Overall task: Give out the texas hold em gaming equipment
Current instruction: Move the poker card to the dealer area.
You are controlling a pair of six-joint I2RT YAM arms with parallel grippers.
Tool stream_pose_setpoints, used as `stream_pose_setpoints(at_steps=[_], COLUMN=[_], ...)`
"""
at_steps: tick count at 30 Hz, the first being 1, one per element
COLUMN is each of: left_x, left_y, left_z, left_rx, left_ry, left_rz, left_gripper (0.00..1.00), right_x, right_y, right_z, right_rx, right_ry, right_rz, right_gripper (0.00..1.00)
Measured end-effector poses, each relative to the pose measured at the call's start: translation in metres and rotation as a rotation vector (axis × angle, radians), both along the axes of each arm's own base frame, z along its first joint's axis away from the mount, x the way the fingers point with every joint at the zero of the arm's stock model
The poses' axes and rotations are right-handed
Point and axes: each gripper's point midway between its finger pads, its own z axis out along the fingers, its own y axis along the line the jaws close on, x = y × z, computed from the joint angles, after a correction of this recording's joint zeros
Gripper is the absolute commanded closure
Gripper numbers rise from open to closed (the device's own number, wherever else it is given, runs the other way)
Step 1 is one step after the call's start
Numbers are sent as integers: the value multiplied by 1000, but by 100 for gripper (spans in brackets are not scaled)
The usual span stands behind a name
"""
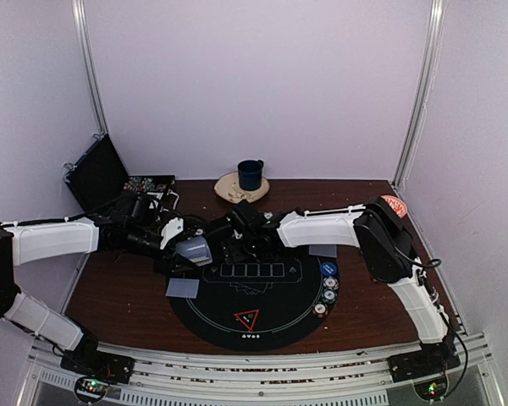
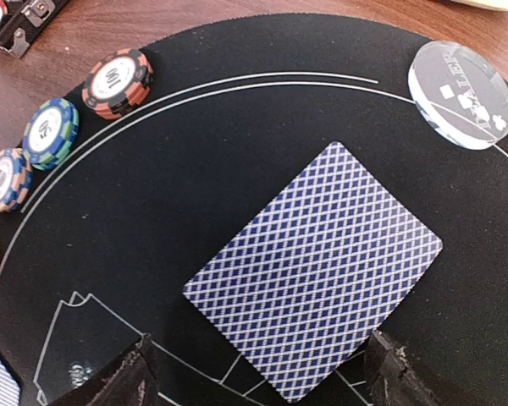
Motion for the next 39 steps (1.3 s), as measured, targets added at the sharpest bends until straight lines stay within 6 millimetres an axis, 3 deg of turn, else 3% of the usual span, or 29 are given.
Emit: stream_pose_setpoints(at_steps=[10, 21, 29, 35, 39], left_x=[0, 0, 0, 0, 0], left_y=[0, 0, 0, 0, 0], left_z=[0, 0, 0, 0, 0], left_rx=[0, 0, -1, -1, -2], left_ry=[0, 0, 0, 1, 1], left_rz=[0, 0, -1, -1, -2], left_gripper=[97, 97, 97, 97, 97], right_x=[9, 35, 37, 22, 9], right_y=[0, 9, 9, -16, -35], right_z=[1, 2, 3, 7, 20], right_rx=[39, 70, 47, -21, -52], right_ry=[25, 13, -4, -4, -11], right_rz=[-35, -16, 1, 17, 24], right_gripper=[15, 17, 14, 13, 13])
